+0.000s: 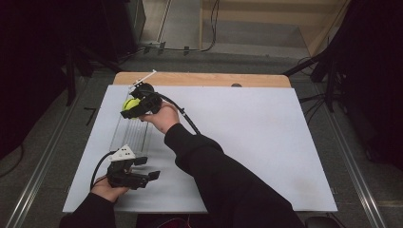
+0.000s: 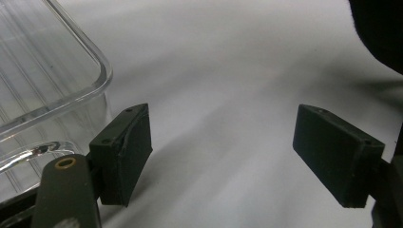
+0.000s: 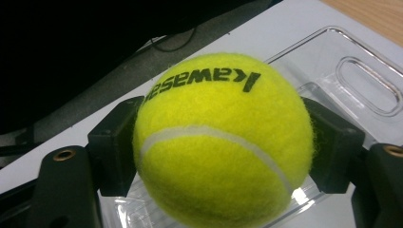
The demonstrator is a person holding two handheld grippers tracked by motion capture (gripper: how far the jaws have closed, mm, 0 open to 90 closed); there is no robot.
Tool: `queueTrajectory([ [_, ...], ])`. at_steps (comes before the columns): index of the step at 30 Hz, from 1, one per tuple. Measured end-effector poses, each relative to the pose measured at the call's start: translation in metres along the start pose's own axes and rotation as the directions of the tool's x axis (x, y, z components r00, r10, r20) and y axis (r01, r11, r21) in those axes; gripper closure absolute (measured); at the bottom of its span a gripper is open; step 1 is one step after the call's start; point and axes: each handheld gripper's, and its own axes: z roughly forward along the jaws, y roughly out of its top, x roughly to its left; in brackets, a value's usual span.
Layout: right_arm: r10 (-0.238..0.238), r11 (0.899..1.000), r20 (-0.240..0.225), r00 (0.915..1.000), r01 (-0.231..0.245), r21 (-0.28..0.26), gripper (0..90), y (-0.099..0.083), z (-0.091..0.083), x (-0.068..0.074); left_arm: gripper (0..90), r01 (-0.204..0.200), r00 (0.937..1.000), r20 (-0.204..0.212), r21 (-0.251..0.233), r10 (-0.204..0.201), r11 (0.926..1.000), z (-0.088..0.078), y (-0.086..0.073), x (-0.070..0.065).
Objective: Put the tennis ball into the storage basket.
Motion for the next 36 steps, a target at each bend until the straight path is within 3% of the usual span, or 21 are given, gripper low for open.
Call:
queueTrajectory([
  [15, 0.01, 1.0, -0.013, 0.9999, -0.009, 0.021, 22.7, -0.006, 0.014, -0.001, 21.0, -0.001, 1.0, 0.001, 0.002, 0.001, 1.0, 0.0, 0.0, 0.0],
  [22, 0.013, 1.0, -0.012, 0.9998, -0.013, 0.005, 22.5, -0.011, 0.019, 0.0, 21.0, 0.0, 1.0, 0.003, 0.002, 0.0, 1.0, 0.0, 0.0, 0.0],
  [36, 0.022, 0.998, -0.018, 0.9996, -0.021, 0.053, 22.2, -0.028, 0.036, -0.004, 21.1, 0.002, 1.0, 0.005, 0.002, -0.002, 1.0, 0.0, 0.0, 0.0],
])
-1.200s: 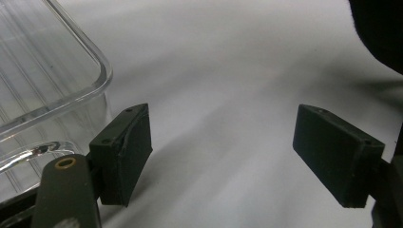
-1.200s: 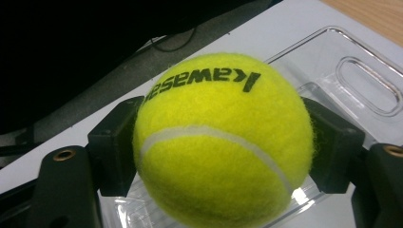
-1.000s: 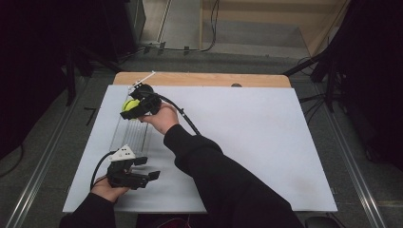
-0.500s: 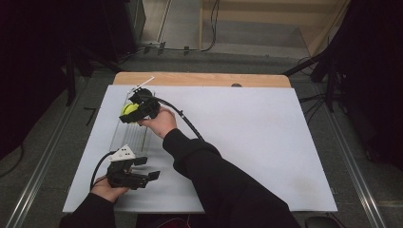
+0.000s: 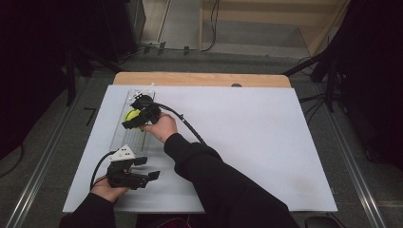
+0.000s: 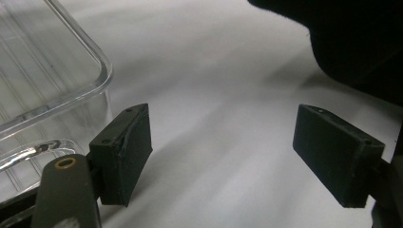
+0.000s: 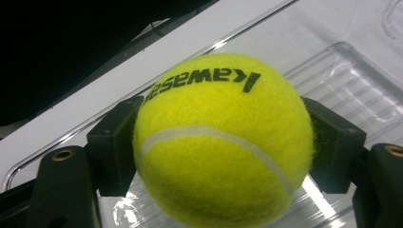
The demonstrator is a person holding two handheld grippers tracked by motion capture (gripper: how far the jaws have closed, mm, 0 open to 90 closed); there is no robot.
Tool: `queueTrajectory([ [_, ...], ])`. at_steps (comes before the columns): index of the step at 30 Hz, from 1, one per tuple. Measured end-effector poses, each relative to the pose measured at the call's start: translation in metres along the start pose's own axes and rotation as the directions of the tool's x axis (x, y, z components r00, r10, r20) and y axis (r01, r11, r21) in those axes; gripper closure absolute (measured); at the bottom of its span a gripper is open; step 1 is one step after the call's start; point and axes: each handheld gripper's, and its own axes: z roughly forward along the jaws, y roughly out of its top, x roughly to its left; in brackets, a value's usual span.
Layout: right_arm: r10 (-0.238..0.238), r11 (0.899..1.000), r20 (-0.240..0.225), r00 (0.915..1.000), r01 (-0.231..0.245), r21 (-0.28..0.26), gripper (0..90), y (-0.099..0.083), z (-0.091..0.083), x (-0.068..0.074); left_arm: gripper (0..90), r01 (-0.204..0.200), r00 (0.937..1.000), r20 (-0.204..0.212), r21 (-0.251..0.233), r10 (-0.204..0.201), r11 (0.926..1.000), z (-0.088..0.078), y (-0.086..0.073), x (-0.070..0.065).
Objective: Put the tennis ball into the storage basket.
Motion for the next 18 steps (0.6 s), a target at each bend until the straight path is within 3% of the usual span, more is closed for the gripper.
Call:
queueTrajectory([
  [4, 0.004, 1.0, -0.011, 0.9999, -0.004, 0.0, 21.2, -0.001, 0.001, 0.001, 21.0, -0.001, 1.0, 0.0, 0.001, 0.001, 1.0, 0.0, 0.0, 0.0],
  [5, 0.0, 1.0, -0.046, 0.9989, -0.001, -0.011, 18.0, -0.001, 0.0, 0.0, 21.0, -0.001, 1.0, 0.0, 0.0, 0.001, 1.0, 0.0, 0.0, 0.0],
  [8, -0.011, 0.999, -0.063, 0.998, 0.009, -0.035, 15.2, 0.0, -0.004, 0.001, 21.0, -0.001, 1.0, 0.0, 0.002, 0.001, 1.0, 0.0, 0.0, 0.0],
  [12, -0.037, 0.998, -0.032, 0.9988, 0.035, -0.061, 11.3, 0.005, -0.014, 0.002, 21.0, 0.0, 1.0, -0.003, 0.002, 0.0, 1.0, 0.0, 0.0, 0.0],
  [18, -0.038, 0.999, -0.012, 0.9992, 0.037, -0.032, 11.3, 0.0, -0.023, -0.003, 21.0, -0.001, 1.0, -0.003, 0.001, 0.001, 1.0, 0.0, -0.001, 0.0],
])
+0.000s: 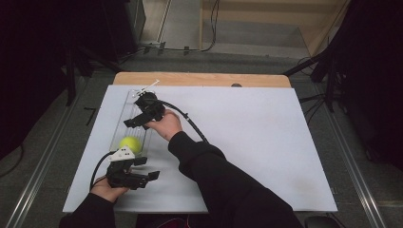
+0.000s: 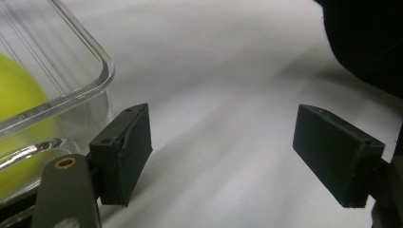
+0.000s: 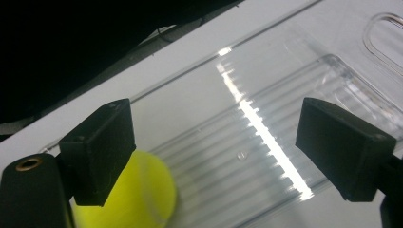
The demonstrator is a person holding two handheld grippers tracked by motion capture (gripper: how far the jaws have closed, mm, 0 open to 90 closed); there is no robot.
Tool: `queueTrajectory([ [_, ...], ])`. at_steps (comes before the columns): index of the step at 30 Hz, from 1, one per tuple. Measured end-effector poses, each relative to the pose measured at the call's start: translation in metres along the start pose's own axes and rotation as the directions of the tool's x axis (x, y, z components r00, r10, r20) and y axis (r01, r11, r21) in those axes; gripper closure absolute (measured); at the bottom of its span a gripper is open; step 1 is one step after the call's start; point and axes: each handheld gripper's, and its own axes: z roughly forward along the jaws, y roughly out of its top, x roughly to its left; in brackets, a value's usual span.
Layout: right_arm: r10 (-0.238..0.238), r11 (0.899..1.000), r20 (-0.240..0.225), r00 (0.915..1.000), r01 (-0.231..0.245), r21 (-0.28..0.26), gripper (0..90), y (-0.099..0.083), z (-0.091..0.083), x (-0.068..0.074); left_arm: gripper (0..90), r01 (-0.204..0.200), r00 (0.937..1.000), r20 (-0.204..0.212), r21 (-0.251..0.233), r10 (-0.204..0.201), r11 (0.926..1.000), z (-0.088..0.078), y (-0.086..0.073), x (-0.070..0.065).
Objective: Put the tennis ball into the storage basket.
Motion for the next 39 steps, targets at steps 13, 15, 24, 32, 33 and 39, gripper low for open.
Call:
queueTrajectory([
  [13, 0.012, 1.0, -0.002, 0.9999, -0.012, 0.0, 11.6, -0.016, -0.033, -0.01, 21.0, 0.003, 1.0, -0.001, 0.007, -0.003, 1.0, 0.001, 0.0, 0.0],
  [15, 0.017, 1.0, -0.009, 0.9998, -0.017, 0.001, 11.7, -0.018, -0.038, -0.011, 21.0, 0.004, 1.0, -0.002, 0.006, -0.004, 1.0, 0.001, 0.0, 0.0],
  [24, 0.022, 1.0, -0.008, 0.9997, -0.022, 0.003, 11.9, -0.031, -0.058, -0.017, 21.0, 0.008, 1.0, -0.004, 0.005, -0.008, 1.0, 0.002, 0.0, 0.0],
  [32, 0.013, 1.0, -0.008, 0.9999, -0.013, 0.0, 11.9, -0.043, -0.078, -0.022, 21.0, 0.01, 1.0, -0.002, 0.003, -0.01, 1.0, 0.002, 0.0, -0.001],
  [33, 0.013, 1.0, -0.01, 0.9999, -0.013, 0.002, 11.9, -0.045, -0.08, -0.023, 21.0, 0.011, 0.9999, -0.002, 0.004, -0.011, 0.9999, 0.002, 0.0, 0.0],
  [39, 0.021, 1.0, -0.004, 0.9998, -0.021, -0.004, 12.0, -0.056, -0.093, -0.03, 21.0, 0.012, 0.9999, -0.004, 0.004, -0.012, 0.9999, 0.002, 0.0, 0.0],
])
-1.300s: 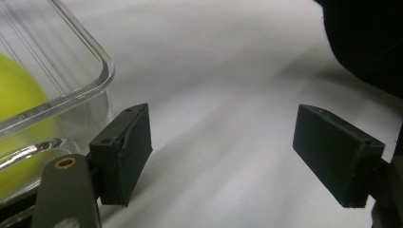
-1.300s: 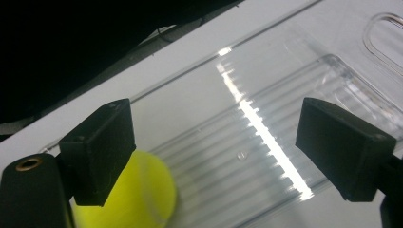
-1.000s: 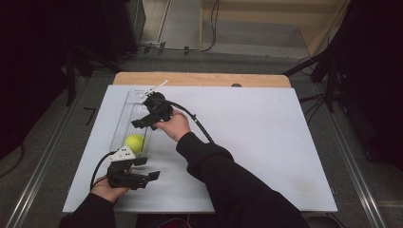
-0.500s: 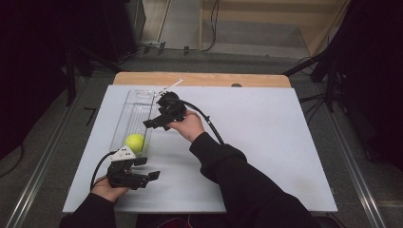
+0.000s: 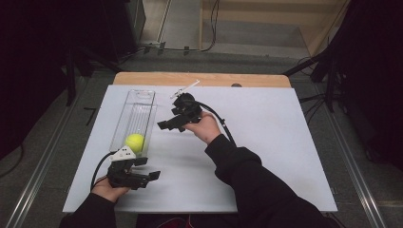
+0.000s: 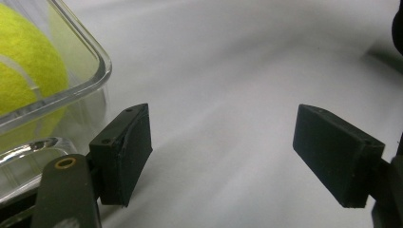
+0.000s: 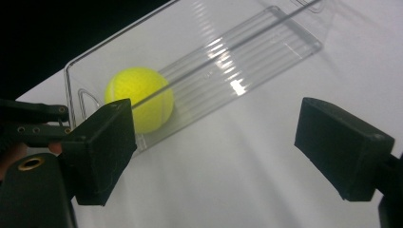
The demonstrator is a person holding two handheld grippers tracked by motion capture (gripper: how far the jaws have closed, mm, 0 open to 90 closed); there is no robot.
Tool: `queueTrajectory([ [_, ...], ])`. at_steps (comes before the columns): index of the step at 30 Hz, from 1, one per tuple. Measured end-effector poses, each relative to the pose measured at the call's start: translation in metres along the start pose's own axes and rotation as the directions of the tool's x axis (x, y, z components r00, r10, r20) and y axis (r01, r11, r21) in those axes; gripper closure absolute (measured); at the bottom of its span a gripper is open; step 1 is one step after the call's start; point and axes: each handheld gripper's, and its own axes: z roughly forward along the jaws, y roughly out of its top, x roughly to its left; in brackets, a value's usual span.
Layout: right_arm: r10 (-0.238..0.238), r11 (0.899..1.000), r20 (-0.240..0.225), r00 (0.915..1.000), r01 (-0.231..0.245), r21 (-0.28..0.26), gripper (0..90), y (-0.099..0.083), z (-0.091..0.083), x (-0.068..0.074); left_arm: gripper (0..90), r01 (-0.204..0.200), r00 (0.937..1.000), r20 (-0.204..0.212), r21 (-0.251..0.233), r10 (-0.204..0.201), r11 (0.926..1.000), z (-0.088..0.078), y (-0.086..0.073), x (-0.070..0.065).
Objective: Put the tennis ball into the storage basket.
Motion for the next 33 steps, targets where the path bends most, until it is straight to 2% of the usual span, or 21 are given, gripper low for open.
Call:
queueTrajectory([
  [14, 0.012, 1.0, 0.041, 0.9991, -0.012, 0.0, 12.0, -0.03, -0.028, -0.006, 21.0, 0.004, 1.0, -0.004, 0.007, -0.004, 1.0, 0.001, 0.0, 0.0],
  [19, 0.027, 1.0, 0.059, 0.9979, -0.027, -0.008, 12.0, -0.05, -0.041, -0.012, 21.0, 0.005, 1.0, -0.005, 0.008, -0.005, 1.0, 0.001, 0.0, 0.0],
  [25, 0.046, 0.999, 0.074, 0.9962, -0.045, -0.012, 12.4, -0.063, -0.049, -0.017, 21.0, -0.001, 1.0, -0.005, 0.01, 0.001, 0.9999, 0.001, 0.001, -0.001],
  [26, 0.055, 0.998, 0.077, 0.9955, -0.053, -0.026, 12.4, -0.066, -0.052, -0.02, 21.0, -0.001, 1.0, -0.004, 0.009, 0.001, 1.0, 0.001, 0.001, -0.001],
  [33, 0.061, 0.998, 0.094, 0.9937, -0.059, -0.023, 12.4, -0.076, -0.062, -0.024, 21.0, -0.005, 1.0, 0.0, 0.003, 0.005, 1.0, 0.0, 0.001, -0.001],
])
